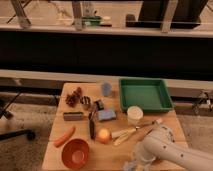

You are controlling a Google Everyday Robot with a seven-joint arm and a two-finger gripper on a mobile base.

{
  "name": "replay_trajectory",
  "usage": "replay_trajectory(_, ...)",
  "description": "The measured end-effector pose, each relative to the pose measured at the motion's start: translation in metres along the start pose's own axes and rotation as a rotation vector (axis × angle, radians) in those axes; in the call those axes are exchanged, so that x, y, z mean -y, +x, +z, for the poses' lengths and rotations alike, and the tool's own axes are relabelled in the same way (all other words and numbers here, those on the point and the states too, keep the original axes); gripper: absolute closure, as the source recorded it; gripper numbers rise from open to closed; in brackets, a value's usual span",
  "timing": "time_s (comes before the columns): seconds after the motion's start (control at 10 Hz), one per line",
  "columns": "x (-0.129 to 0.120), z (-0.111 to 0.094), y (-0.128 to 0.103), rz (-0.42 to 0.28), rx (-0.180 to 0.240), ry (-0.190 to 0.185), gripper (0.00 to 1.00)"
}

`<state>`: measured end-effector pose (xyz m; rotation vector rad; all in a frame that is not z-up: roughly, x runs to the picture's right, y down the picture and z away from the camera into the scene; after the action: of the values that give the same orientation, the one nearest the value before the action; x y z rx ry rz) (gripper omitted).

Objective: Place towel in red bowl

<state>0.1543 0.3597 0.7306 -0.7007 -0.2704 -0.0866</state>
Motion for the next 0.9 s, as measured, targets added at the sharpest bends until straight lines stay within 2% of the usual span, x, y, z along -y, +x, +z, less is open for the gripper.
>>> replay_trajectory(0.1, -0.0002, 0.0001, 0.0000, 0.000, 0.000, 0.000, 0.93)
replay_trajectory(0.8, -0.0006, 0.0002, -0.0002, 0.000, 0.001, 0.000, 0.25)
replay_trajectory(0.9, -0.0004, 0.0003, -0.0003, 0.000, 0.001, 0.001, 0.20)
